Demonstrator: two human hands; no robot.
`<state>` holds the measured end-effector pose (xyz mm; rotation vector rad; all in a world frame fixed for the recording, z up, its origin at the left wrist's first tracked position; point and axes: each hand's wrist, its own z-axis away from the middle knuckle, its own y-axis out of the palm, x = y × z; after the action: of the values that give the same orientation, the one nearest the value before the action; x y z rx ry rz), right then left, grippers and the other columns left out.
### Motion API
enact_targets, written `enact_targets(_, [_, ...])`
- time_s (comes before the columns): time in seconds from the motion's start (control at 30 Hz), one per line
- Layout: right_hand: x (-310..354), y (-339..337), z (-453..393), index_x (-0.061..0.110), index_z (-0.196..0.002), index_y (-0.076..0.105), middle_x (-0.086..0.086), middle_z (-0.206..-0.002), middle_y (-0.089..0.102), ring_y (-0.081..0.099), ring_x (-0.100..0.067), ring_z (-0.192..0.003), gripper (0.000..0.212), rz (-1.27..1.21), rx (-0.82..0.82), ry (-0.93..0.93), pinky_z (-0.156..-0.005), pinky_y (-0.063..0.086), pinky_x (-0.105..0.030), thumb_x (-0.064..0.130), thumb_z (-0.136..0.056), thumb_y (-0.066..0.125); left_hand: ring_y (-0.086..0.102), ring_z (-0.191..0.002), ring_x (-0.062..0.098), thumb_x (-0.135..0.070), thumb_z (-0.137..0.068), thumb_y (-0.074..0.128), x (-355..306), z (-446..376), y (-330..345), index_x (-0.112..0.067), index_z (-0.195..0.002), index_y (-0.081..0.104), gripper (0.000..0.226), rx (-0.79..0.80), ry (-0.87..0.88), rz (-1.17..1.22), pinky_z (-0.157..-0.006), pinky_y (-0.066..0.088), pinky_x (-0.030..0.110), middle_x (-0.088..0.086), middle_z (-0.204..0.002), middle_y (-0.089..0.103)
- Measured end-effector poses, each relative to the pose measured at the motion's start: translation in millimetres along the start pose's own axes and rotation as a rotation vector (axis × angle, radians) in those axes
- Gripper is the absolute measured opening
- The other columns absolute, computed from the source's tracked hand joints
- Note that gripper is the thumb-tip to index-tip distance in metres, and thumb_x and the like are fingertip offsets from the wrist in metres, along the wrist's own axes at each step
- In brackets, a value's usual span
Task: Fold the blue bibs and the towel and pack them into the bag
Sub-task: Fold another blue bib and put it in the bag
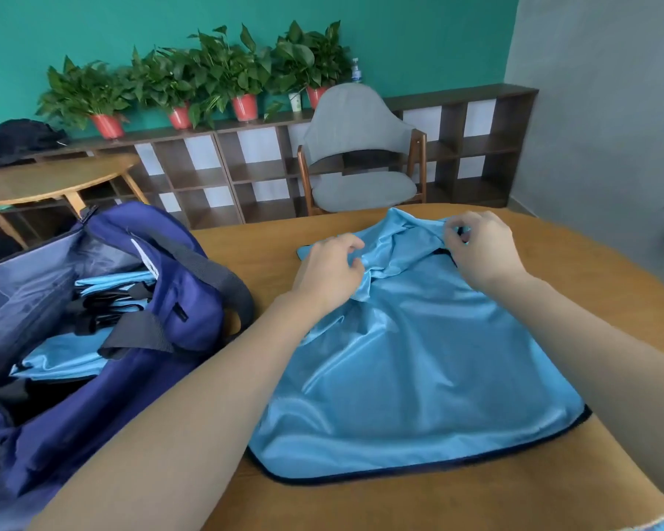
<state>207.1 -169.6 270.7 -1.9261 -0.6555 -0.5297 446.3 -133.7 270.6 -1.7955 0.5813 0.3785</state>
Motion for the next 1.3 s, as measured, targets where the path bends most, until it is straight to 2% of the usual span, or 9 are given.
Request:
enact_targets(0.1, [2,8,-25,0.014,-0.133,0.058,-0.013,-0.139,0.048,0.056,-0.030,-0.111,0.031,0.052,-0.026,0.095,-0.084,0.040,-0.028,0.021,-0.104,0.050,0.059,-0.122,0.019,-0.021,-0.099,0.057,-1,-23,12,-0.023,-0.131,0.064,0.033,0.036,0.020,-0.012,-0.104,0.049,0.042,-0.001,-0.133,0.065])
enact_targets(0.2, [2,15,-39,0.014,-0.143,0.043,-0.017,-0.140,0.046,0.058,-0.036,-0.110,0.045,0.081,0.013,0.237,-0.082,0.045,-0.035,0.020,-0.101,0.058,0.062,-0.114,0.027,-0.030,-0.100,0.058,-9,-30,28,-0.027,-0.141,0.054,0.042,0.137,0.053,-0.035,-0.101,0.049,0.044,0.002,-0.138,0.061])
enact_targets(0.33, [-13,17,-50,0.010,-0.129,0.059,-0.013,-0.120,0.065,0.060,-0.025,-0.094,0.036,-0.022,0.035,0.365,-0.071,0.044,-0.027,0.018,-0.095,0.068,0.054,-0.128,0.029,-0.041,-0.103,0.050,-12,-24,44,-0.024,-0.150,0.045,0.050,0.274,0.157,-0.169,-0.111,0.038,0.044,0.005,-0.142,0.058])
enact_targets(0.47, [-19,-3,-41,0.013,-0.119,0.070,-0.008,-0.106,0.069,0.060,-0.017,-0.087,0.023,-0.124,-0.003,0.180,-0.062,0.041,-0.016,0.015,-0.098,0.060,0.049,-0.133,0.027,-0.045,-0.106,0.043,-13,-18,41,-0.020,-0.148,0.048,0.049,0.321,0.194,-0.228,-0.115,0.030,0.039,0.005,-0.140,0.059])
enact_targets(0.67, [12,-56,-14,0.010,-0.112,0.074,-0.005,-0.108,0.063,0.058,-0.017,-0.101,0.020,-0.148,-0.262,-0.292,-0.093,0.044,-0.022,0.010,-0.100,0.058,0.048,-0.132,0.025,-0.055,-0.105,0.037,-27,-11,25,-0.026,-0.146,0.049,0.051,0.488,0.112,-0.350,-0.112,0.031,0.044,0.000,-0.135,0.062])
enact_targets(0.8, [17,-81,30,0.005,-0.104,0.071,-0.006,-0.104,0.060,0.051,-0.006,-0.098,0.014,-0.127,-0.356,-0.485,-0.091,0.037,-0.008,0.004,-0.100,0.057,0.061,-0.108,0.025,-0.042,-0.104,0.048,-46,7,13,-0.024,-0.118,0.070,0.032,0.323,0.119,-0.300,-0.095,0.045,0.040,0.000,-0.110,0.071])
enact_targets(0.93, [-8,-87,68,0.020,-0.098,0.063,0.002,-0.100,0.064,0.057,-0.006,-0.092,0.014,-0.161,-0.138,-0.341,-0.084,0.041,-0.007,0.008,-0.100,0.057,0.065,-0.080,0.024,-0.032,-0.093,0.052,-56,27,-2,-0.019,-0.081,0.071,0.026,0.098,0.160,-0.316,-0.069,0.054,0.035,-0.001,-0.078,0.070])
enact_targets(1.0, [-20,-87,80,0.025,-0.100,0.063,0.009,-0.099,0.068,0.062,-0.004,-0.095,0.010,-0.205,-0.021,-0.215,-0.080,0.043,-0.004,0.015,-0.100,0.060,0.063,-0.073,0.023,-0.033,-0.088,0.052,-58,34,-7,-0.015,-0.075,0.068,0.027,0.071,0.149,-0.330,-0.064,0.054,0.036,0.000,-0.071,0.068])
enact_targets(1.3, [-19,-63,79,0.026,-0.105,0.070,0.016,-0.097,0.070,0.060,0.011,-0.089,0.016,-0.221,0.202,-0.036,-0.075,0.045,-0.003,0.033,-0.091,0.074,0.065,-0.085,0.016,-0.029,-0.098,0.057,-65,33,-6,-0.023,-0.094,0.074,0.018,0.063,0.181,-0.194,-0.067,0.051,0.030,-0.009,-0.090,0.071])
